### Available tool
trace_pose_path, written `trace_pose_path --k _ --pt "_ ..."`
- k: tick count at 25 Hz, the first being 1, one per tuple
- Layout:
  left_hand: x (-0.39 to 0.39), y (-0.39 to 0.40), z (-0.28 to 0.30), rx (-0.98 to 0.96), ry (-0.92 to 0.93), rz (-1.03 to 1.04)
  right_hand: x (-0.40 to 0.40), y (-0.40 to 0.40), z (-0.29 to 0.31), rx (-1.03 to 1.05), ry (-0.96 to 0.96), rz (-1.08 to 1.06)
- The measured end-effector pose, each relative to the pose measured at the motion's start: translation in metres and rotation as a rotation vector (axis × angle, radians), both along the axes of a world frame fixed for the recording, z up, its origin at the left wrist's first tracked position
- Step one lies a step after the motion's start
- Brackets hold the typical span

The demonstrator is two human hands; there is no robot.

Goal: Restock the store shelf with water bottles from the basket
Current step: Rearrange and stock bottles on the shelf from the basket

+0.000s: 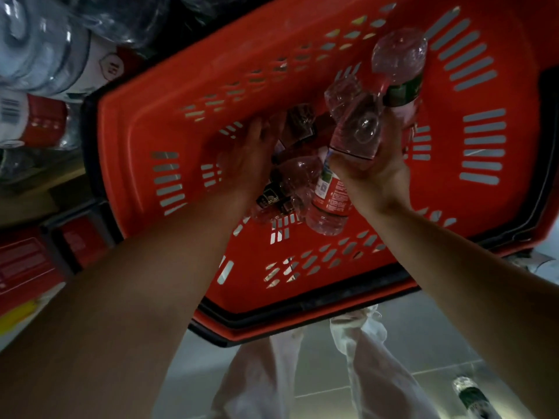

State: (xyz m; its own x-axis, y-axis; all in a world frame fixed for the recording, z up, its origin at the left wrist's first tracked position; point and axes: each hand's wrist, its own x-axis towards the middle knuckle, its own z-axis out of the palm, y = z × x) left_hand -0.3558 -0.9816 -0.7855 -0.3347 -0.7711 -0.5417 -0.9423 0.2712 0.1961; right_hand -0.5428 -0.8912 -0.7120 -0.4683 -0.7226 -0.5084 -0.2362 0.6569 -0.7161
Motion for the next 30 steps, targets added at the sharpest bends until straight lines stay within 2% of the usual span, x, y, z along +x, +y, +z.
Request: trace_pose_path --k 4,8,10,14,19,26,30 --pt "0.009 0.009 0.000 -0.090 0.070 -0.086 0.003 -0.005 -0.007 -0.015 0.008 0.035" --pt "0.010 0.003 0.041 0.050 0.157 -0.014 0.004 -0.003 0.022 0.022 0.071 0.045" --pt "0.008 0.009 0.077 0.124 0.276 0.080 0.005 0.000 0.053 0.054 0.082 0.053" --pt "0.007 0.033 0.183 0.281 0.541 0.330 0.011 0.015 0.151 0.049 0.052 0.067" --pt "0.022 0.076 0.315 0.302 0.637 0.543 0.024 0.042 0.276 0.054 0.062 0.123" --pt "0.092 0.157 0.500 0.151 0.728 0.657 0.052 0.093 0.448 -0.052 0.044 0.302" --pt "0.146 0.214 0.595 -0.025 0.814 0.772 0.096 0.113 0.536 -0.180 0.119 0.558"
